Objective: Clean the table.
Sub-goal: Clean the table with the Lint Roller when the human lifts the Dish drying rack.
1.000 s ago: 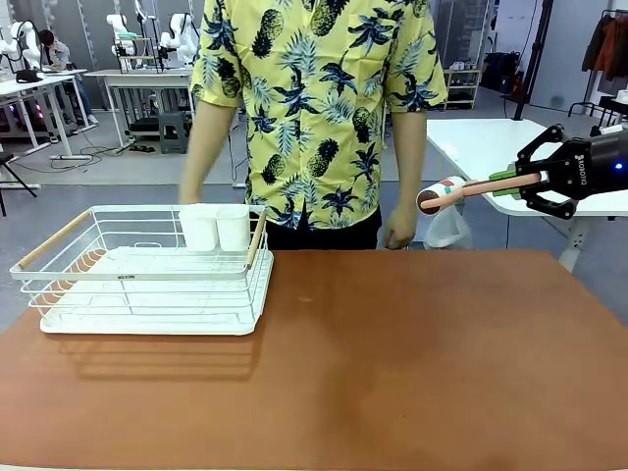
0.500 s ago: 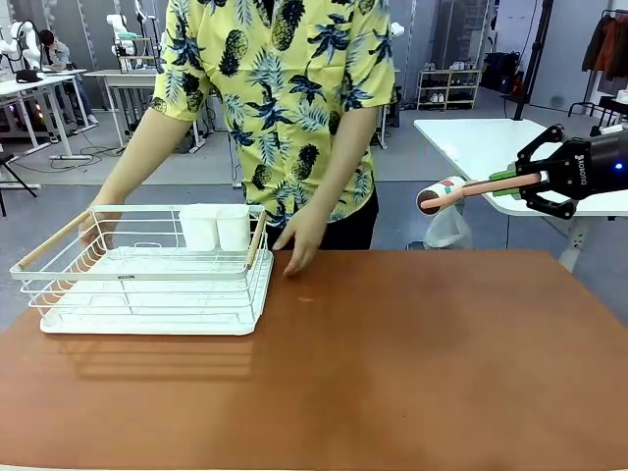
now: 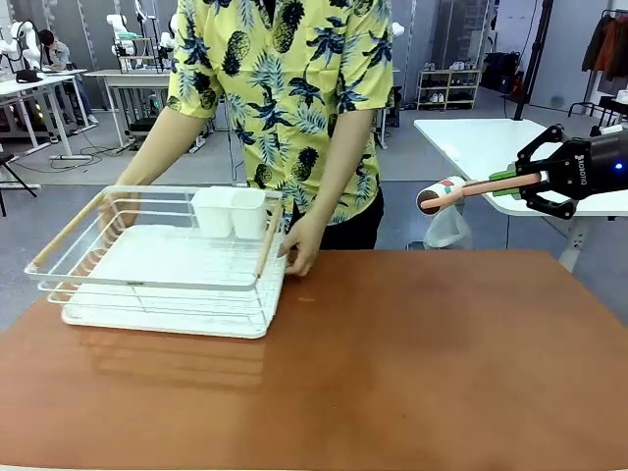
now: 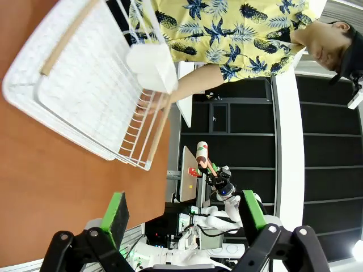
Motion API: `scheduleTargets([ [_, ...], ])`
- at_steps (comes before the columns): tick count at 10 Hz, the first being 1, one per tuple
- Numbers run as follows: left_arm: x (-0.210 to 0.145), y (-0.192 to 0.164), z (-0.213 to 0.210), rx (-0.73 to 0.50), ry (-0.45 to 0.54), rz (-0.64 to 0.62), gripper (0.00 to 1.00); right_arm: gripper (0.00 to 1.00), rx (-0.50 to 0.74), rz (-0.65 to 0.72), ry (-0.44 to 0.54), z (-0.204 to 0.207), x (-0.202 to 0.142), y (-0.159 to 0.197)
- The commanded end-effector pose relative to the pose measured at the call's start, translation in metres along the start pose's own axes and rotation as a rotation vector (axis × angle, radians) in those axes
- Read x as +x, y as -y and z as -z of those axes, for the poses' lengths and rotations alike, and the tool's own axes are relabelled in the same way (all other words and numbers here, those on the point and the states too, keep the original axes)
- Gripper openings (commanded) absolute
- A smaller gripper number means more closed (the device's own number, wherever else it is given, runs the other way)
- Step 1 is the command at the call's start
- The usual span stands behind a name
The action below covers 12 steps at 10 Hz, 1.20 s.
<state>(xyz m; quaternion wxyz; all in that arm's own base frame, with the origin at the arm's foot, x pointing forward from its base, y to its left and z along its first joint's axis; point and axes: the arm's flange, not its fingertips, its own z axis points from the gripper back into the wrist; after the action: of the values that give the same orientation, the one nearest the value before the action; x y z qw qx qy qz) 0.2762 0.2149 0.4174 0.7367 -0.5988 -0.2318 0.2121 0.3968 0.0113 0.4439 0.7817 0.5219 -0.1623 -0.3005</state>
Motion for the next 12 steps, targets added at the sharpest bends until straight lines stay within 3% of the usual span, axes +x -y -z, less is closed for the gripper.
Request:
scheduleTargets([
  [1, -0.0014, 0.0000, -0.0030, -0.009, -0.008, 0.007, 1.00, 0.00, -0.001, -0.003, -0.002, 0.0011, -0.0013, -0.0008],
  [12, -0.0014, 0.0000, -0.0030, -0.009, -0.008, 0.007, 1.00, 0.00, -0.001, -0.003, -0.002, 0.0011, -0.0013, -0.0008],
])
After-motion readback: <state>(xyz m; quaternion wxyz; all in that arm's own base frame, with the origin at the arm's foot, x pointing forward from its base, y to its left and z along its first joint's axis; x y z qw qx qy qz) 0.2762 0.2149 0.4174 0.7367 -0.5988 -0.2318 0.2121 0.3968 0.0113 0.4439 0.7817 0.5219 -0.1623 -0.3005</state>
